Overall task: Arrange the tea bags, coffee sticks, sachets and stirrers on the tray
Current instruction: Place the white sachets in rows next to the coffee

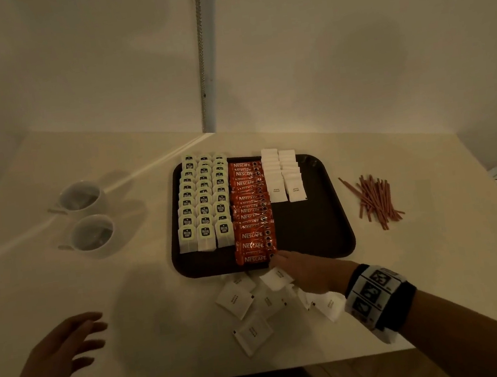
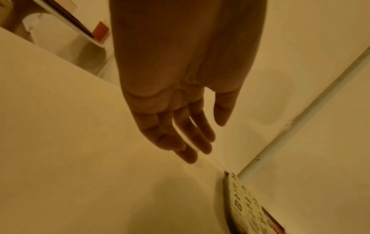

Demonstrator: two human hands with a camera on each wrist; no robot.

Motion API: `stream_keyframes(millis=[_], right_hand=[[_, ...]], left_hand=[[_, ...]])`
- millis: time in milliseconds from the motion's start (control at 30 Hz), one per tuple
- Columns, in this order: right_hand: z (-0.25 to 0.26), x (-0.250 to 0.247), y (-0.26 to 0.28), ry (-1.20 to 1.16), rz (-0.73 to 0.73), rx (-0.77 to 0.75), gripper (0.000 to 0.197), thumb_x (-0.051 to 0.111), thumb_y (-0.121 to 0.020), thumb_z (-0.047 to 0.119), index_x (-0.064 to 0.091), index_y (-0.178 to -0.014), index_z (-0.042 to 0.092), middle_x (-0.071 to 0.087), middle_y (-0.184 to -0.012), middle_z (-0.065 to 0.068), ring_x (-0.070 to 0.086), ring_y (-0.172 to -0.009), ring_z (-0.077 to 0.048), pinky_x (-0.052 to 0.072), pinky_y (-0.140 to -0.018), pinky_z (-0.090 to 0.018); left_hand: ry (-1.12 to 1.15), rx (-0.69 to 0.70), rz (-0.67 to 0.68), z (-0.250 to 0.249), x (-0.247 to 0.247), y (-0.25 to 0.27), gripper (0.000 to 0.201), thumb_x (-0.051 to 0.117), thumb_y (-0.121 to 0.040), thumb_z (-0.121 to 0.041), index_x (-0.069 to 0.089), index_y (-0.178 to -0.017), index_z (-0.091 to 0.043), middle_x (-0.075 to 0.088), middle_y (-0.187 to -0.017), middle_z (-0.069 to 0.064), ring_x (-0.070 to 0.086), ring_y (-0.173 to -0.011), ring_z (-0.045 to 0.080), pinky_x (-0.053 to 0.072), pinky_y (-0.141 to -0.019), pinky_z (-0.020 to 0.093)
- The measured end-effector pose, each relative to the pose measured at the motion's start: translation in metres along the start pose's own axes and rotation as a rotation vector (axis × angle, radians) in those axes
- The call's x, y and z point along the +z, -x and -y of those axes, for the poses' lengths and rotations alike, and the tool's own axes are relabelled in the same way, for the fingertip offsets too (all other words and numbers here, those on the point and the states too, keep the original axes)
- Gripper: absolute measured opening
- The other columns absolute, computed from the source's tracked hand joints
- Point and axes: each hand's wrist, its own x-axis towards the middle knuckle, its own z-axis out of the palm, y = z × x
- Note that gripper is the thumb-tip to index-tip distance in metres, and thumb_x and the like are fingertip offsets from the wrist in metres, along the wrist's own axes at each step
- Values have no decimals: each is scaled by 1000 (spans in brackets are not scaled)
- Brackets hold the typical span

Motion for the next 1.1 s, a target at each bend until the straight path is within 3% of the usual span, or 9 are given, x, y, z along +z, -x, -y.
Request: stream_keyframes(millis=[300, 400, 467, 533, 667, 767, 833, 933, 1100], right_hand=[[-6, -43, 18, -185, -1, 9, 34, 50, -95, 12, 47, -128, 17, 48, -132, -1, 43, -117, -11, 36, -104, -30], [-4, -70, 26, -262, -27, -3, 28, 47, -96, 11, 47, -121, 23, 49, -115, 11, 45, -104, -4, 41, -85, -18], [0, -92, 30, -345, -22, -5, 18, 46, -97, 13, 46, -109, 26, 51, -101, 15, 52, -85, 0, 43, -63, -11], [8, -116, 32, -469, -35, -23, 15, 45, -97, 14, 47, -103, 27, 55, -97, 11, 57, -78, 2, 45, -58, -10], [28, -153, 26, -875, -109, -95, 24, 48, -94, 8, 51, -108, 28, 66, -97, 7, 67, -84, -3, 52, -63, -17], [39, -165, 7, -1038, -222, -112, 25, 49, -93, 4, 56, -109, 22, 69, -100, 2, 69, -90, -11, 55, -67, -24], [41, -169, -8, -999, -294, -78, 27, 49, -93, 4, 52, -118, 15, 65, -113, -7, 64, -104, -22, 55, -78, -36], [43, -171, -22, -600, -419, 28, 30, 47, -94, 11, 43, -124, 13, 55, -119, -11, 56, -106, -28, 50, -80, -40], [44, -167, -32, -387, -423, 21, 68, 72, -80, 32, 35, -134, 16, 47, -127, -5, 53, -113, -25, 52, -86, -40]], left_hand=[[-54, 159, 126, -53, 42, -9, 20, 46, -97, -10, 66, -99, -12, 68, -99, 13, 61, -90, 35, 44, -73, 40], [-113, 238, 163, -76, 63, -19, 16, 51, -95, -11, 67, -97, -15, 72, -88, 2, 64, -90, 35, 46, -72, 37], [-113, 277, 250, -99, 81, -25, 12, 64, -86, -30, 68, -95, -23, 72, -91, -4, 66, -92, 28, 50, -73, 32], [-73, 327, 401, -124, 103, -31, 43, 70, -64, -55, 67, -101, -32, 71, -104, -6, 67, -98, 16, 52, -78, 29], [319, 126, 809, -171, 167, -38, 91, 87, -46, -56, 54, -126, -30, 66, -117, -2, 66, -103, 18, 54, -81, 36], [687, -101, 856, -193, 203, -35, 69, 77, -65, -49, 57, -125, -23, 65, -118, 9, 64, -106, 29, 56, -77, 44], [809, -135, 797, -201, 218, -36, 50, 59, -80, -41, 56, -125, -19, 66, -113, 10, 63, -101, 28, 57, -73, 42], [931, -104, 724, -204, 232, -43, 34, 45, -94, -33, 58, -122, -18, 67, -109, 8, 65, -91, 22, 58, -65, 35], [960, -98, 715, -198, 236, -56, 50, 40, -90, -57, 64, -112, -19, 69, -104, 8, 68, -89, 20, 57, -73, 34]])
